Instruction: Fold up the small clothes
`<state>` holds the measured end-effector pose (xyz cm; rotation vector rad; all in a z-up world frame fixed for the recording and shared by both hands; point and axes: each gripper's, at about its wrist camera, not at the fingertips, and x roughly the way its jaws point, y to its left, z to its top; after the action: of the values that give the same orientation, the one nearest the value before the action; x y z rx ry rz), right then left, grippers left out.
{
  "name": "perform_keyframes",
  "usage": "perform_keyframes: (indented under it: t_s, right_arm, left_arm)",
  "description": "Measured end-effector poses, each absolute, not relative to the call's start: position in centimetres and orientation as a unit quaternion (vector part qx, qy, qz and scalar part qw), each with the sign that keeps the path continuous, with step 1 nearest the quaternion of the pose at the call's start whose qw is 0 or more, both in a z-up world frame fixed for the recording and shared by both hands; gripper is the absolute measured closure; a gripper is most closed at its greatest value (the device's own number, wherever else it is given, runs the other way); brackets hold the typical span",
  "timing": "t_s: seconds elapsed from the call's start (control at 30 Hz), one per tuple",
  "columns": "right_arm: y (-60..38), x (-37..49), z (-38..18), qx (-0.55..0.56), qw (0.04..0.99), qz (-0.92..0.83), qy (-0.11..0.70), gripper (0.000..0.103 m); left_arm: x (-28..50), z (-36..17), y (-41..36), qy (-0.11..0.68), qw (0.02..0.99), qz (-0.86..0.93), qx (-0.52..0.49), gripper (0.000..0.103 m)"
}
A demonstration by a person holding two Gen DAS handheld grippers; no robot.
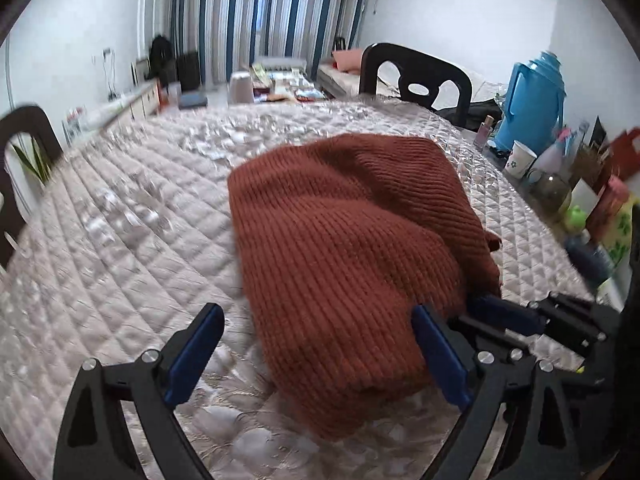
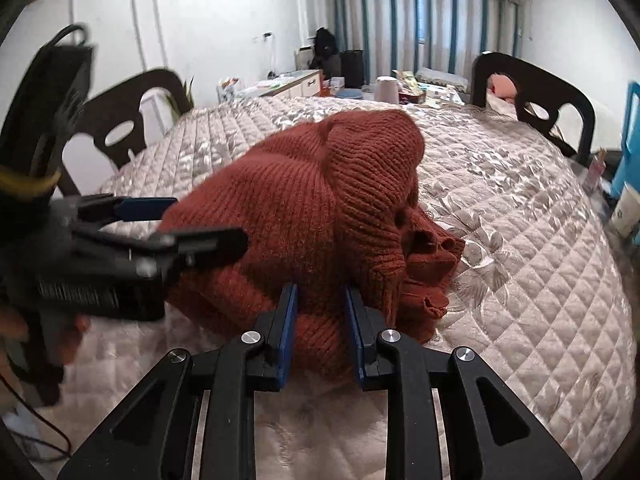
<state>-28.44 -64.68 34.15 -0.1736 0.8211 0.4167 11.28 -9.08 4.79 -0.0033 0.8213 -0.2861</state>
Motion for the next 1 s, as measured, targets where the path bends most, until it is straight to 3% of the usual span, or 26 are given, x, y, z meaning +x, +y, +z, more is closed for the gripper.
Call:
perform_keyframes:
  t_s: [0.1, 0.2, 0.23, 1.0]
  right_arm:
    - [-64.6, -29.2, 34.8, -0.073, 0.896, 0.193, 0.392, 0.074]
    - [-64.4, -30.5, 35.5, -0.081, 0.903, 0.183, 0.381, 0.049]
    - [-64.3, -31.1, 35.7, -0.084, 0.905, 0.180, 0.377, 0.045]
    - [-66.1, -34.8, 31.6, -0.105, 0.879, 0.098, 0.456, 0.045]
  left_arm:
    - [10.3, 5.3, -8.8, 0.388, 0.912, -0.136, -0.003, 0.007]
    - [8.9, 6.1, -8.4, 0.362, 0.926, -0.111, 0.013, 0.003]
    - [8.4, 6.4, -8.3, 0.353, 0.930, -0.103, 0.018, 0.003]
    - [3.7, 1.0, -7.7, 0.423, 0.901, -0.047, 0.083, 0.003]
